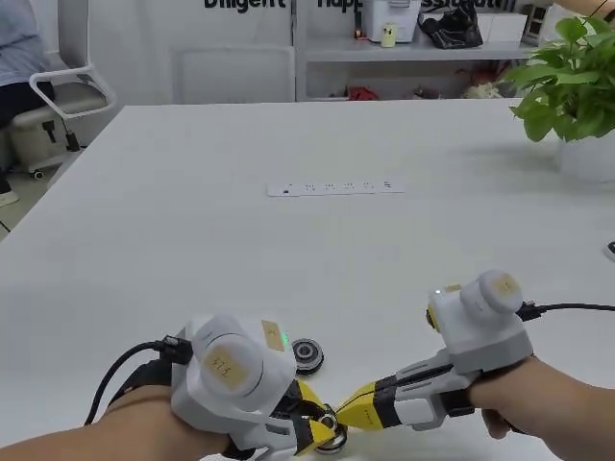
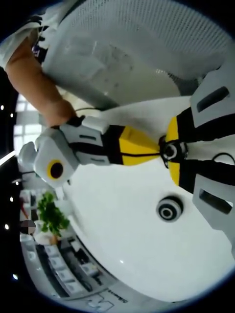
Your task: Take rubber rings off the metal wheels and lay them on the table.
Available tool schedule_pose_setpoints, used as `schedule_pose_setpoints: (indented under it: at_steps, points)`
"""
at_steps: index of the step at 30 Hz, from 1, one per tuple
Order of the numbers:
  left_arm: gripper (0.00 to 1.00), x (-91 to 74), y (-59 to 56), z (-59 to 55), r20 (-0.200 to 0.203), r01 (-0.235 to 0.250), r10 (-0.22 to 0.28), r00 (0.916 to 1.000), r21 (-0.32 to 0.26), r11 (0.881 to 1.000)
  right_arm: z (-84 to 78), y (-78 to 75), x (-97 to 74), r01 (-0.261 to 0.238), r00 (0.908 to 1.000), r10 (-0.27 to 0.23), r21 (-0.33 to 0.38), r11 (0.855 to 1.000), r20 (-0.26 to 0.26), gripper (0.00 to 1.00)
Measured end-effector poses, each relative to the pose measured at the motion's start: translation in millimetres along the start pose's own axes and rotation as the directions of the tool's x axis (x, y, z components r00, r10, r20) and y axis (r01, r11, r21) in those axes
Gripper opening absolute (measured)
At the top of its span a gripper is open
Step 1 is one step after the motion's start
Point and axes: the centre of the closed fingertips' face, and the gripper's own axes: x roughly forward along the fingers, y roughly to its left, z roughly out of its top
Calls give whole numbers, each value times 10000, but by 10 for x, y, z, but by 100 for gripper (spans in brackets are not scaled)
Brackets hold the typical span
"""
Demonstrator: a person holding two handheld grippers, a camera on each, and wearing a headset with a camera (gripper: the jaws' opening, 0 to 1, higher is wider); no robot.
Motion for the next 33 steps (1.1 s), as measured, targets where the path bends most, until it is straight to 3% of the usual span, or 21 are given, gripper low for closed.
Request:
schedule_pose_setpoints:
  at_steps: [23, 28, 32, 33]
  points:
    - [12, 0, -1, 4, -17, -17, 17, 10000, 32, 10000, 64, 42, 1, -233, 9991, 223, 298, 9993, 355, 0]
    - [12, -1, 2, 2, -12, -24, 24, 10000, 27, 10000, 93, 54, 3, -439, 9968, 370, 972, 9943, 713, 0]
    - [12, 0, 4, 2, -8, -37, 37, 10000, 14, 10000, 88, 24, -12, -336, 9964, 232, 1289, 9911, 809, 0]
    - [12, 0, 3, 2, -10, -34, 34, 10000, 21, 10000, 129, 15, -27, -355, 9945, 208, 1432, 9891, 1030, 0]
